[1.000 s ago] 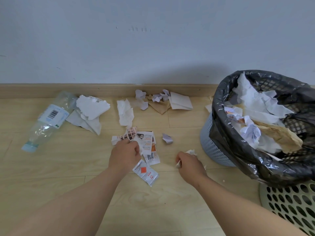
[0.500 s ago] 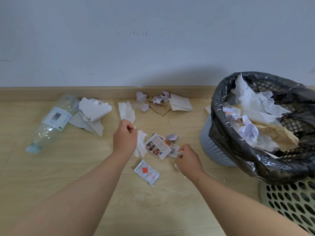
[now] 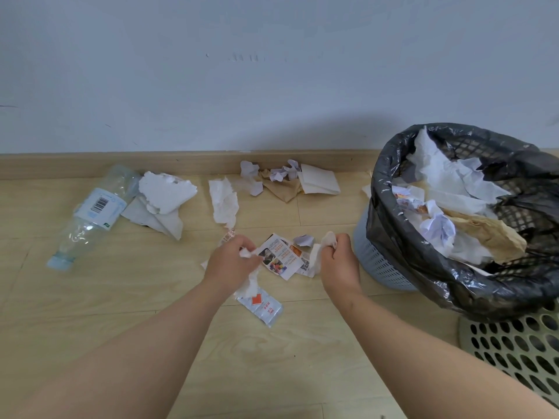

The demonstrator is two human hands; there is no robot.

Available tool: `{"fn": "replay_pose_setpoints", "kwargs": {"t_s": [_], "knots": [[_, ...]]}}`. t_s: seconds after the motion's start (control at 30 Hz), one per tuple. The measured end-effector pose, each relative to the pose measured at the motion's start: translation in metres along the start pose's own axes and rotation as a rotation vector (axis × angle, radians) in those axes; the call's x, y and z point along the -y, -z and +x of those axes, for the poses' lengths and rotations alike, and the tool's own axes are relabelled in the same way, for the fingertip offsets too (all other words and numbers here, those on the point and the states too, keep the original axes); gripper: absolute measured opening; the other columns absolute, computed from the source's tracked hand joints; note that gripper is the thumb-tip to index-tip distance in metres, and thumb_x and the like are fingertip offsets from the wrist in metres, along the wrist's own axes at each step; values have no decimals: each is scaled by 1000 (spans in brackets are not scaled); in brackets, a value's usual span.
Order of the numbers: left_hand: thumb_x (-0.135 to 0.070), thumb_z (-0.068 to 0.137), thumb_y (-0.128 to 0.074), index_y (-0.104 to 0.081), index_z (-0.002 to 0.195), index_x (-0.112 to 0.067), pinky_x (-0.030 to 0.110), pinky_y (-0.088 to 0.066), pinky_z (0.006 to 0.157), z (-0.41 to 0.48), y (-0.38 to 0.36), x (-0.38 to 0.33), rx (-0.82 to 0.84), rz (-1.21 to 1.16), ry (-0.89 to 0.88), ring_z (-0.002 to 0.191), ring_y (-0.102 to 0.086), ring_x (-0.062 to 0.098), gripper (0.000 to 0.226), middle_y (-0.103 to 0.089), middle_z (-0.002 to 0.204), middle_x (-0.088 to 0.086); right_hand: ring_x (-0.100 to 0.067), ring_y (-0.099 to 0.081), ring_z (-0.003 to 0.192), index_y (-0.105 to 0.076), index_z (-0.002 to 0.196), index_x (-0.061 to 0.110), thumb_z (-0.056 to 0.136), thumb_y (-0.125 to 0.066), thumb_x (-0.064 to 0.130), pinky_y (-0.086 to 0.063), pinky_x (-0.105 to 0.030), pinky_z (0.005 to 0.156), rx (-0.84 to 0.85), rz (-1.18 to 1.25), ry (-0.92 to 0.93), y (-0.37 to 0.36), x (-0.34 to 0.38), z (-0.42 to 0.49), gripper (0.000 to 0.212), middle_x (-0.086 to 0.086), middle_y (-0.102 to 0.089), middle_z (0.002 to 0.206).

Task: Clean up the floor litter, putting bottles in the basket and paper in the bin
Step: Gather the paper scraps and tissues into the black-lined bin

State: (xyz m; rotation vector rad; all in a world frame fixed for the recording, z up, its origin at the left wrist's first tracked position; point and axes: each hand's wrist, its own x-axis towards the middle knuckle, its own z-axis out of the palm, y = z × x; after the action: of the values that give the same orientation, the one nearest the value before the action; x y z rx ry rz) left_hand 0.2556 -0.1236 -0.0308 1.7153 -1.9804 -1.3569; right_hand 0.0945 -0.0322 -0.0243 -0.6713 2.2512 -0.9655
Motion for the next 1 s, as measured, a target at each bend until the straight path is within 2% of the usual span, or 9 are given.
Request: {"fn": "replay_pose_setpoints", "kwargs": {"t_s": [0.13,0.2,0.33,0.5,0.57,0.73,0.83,0.9,1.0], "knots": [[-24,83,-66,-53,109,-25,23,-41,61,-7,-9,9,310,337,-118,73,-50,11,29,-49,89,-4,-22,-48,77,-42,95,14,96,-34,14,-35,-31,65,-61,-38,22,4,1,8,8,2,-48,77],[-20,82,-64,-50,119,-23,26,-44,70,-7,-13,15,379,444,-135,78,-47,12,40,-43,90,-4,-24,-50,83,-47,101,12,97,-35,13,-37,-32,68,-70,-56,36,7,3,15,13,-1,-52,87],[-25,73,-71,-40,129,-24,33,-45,91,-6,-19,23,395,576,-108,106,-43,19,64,-38,114,4,-21,-51,93,-58,107,13,97,-37,16,-37,-29,73,-2,-130,100,3,1,25,23,-5,-52,105],[-22,70,-76,-42,119,-15,26,-45,77,-7,-23,25,347,621,-168,90,-39,16,61,-30,110,4,-25,-33,132,-48,135,21,97,-30,7,-32,-36,106,200,-243,114,-12,-6,31,45,0,-31,149],[-22,71,-76,-45,117,-13,22,-41,73,-5,-26,26,331,613,-165,86,-39,14,57,-28,109,2,-29,-25,135,-39,142,23,96,-28,5,-26,-37,109,241,-286,83,-16,-6,33,51,1,-24,154],[-27,70,-77,-48,118,-13,22,-41,79,-2,-28,28,325,596,-148,96,-42,16,58,-35,114,2,-27,-26,129,-37,141,34,95,-31,7,-37,-37,97,329,-522,133,-24,-9,37,53,4,-25,150],[-31,72,-77,-49,113,-16,20,-37,74,3,-30,34,354,558,-150,105,-49,19,52,-48,105,-3,-24,-35,118,-50,127,30,93,-45,11,-44,-33,85,291,-587,153,-29,-11,34,39,1,-35,137],[-30,76,-74,-48,123,-15,22,-37,79,3,-30,35,371,482,-110,108,-51,18,56,-55,117,-1,-22,-40,109,-55,115,25,91,-53,13,-45,-32,79,268,-584,157,-30,-14,31,27,-1,-40,124],[-31,84,-65,-53,118,-20,23,-39,72,1,-28,33,365,435,-90,91,-54,12,38,-60,104,-3,-23,-49,99,-57,100,19,90,-53,18,-51,-37,76,256,-466,94,-27,-16,29,10,-3,-45,109]]}}
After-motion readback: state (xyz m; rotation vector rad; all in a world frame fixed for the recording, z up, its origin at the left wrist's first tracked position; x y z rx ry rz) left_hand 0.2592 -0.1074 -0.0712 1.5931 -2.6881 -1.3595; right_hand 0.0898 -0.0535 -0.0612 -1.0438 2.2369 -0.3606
